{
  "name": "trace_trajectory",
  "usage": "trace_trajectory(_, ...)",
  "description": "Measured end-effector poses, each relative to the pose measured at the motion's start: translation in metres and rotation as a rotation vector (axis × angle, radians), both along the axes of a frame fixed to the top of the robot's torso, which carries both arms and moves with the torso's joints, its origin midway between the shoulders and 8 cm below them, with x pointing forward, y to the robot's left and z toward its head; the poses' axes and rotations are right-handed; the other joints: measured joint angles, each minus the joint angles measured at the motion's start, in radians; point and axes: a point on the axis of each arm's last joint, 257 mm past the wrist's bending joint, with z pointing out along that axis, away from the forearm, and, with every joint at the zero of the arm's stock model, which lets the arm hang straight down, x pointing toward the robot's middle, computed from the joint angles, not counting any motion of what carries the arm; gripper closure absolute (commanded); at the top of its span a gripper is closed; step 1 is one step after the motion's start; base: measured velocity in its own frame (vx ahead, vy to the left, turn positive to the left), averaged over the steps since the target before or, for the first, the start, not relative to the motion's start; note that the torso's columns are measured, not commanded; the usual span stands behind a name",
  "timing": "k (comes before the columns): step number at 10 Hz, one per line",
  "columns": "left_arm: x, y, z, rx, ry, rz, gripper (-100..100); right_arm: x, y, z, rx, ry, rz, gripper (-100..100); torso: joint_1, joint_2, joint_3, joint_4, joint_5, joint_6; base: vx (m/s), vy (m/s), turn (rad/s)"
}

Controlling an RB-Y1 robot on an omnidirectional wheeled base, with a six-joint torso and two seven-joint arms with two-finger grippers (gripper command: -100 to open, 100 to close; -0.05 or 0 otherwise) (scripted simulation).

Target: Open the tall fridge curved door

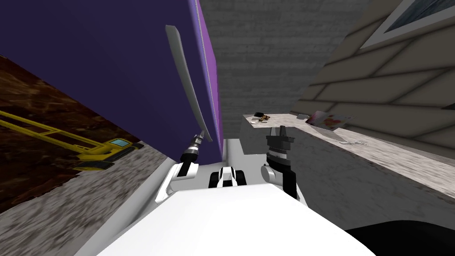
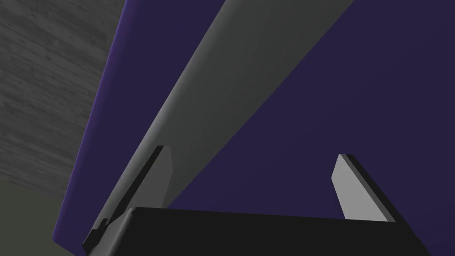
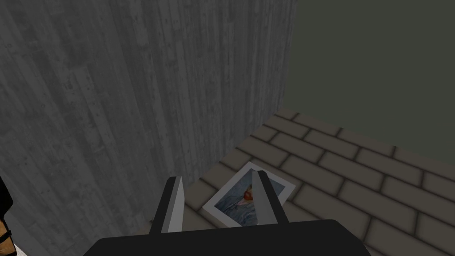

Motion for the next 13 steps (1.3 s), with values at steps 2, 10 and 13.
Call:
trace_trajectory(2,0.003,0.006,-0.009,0.026,0.034,0.036,-100,0.0,0.0,0.0,0.0,0.0,0.0,0,0.001,0.001,0.0,0.0,0.0,0.0,0.009,-0.014,-0.081)
trace_trajectory(10,0.009,0.019,-0.028,0.043,0.132,0.158,-100,0.0,0.0,0.0,0.0,0.0,0.0,0,0.003,-0.003,-0.001,0.0,0.001,0.0,0.027,-0.006,-0.086)
trace_trajectory(13,0.008,0.017,-0.028,0.053,0.135,0.151,100,0.0,0.0,0.0,0.0,0.0,0.0,0,0.004,0.008,0.005,0.002,0.002,0.002,-0.119,0.106,-0.068)
